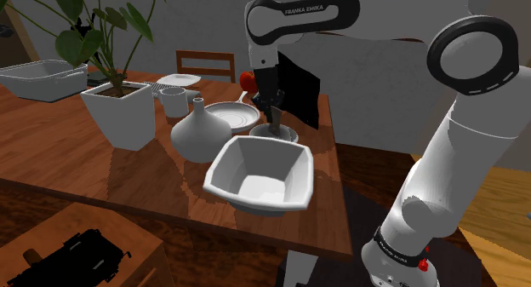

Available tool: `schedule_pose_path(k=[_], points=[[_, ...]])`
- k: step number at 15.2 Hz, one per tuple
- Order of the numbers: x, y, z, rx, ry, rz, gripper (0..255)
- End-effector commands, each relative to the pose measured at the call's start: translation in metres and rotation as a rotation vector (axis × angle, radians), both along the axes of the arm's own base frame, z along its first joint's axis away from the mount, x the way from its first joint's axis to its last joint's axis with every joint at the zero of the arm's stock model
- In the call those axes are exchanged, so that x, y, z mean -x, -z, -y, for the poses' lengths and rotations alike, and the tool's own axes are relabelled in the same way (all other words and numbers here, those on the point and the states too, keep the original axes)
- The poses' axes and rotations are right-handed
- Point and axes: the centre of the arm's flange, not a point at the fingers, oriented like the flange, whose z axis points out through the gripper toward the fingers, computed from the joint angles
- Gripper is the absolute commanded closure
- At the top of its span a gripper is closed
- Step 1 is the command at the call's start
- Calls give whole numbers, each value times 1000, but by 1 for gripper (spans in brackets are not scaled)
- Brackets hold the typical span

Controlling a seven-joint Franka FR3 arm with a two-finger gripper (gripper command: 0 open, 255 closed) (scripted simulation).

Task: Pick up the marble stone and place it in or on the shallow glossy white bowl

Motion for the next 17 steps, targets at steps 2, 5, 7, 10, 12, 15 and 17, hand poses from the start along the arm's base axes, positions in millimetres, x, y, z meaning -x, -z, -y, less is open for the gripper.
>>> schedule_pose_path(k=[2, 5, 7, 10, 12, 15, 17], points=[[0, 0, 0, 0, 0, 0, 0], [0, 0, 0, 0, 0, 0, 0], [0, 0, 0, 0, 0, 0, 0], [-11, -38, 2, 0, 0, 0, 0], [-14, -48, 2, 0, 0, 0, 0], [-14, -48, 2, 0, 0, 0, 0], [-14, -48, 2, 0, 0, 0, 0]])
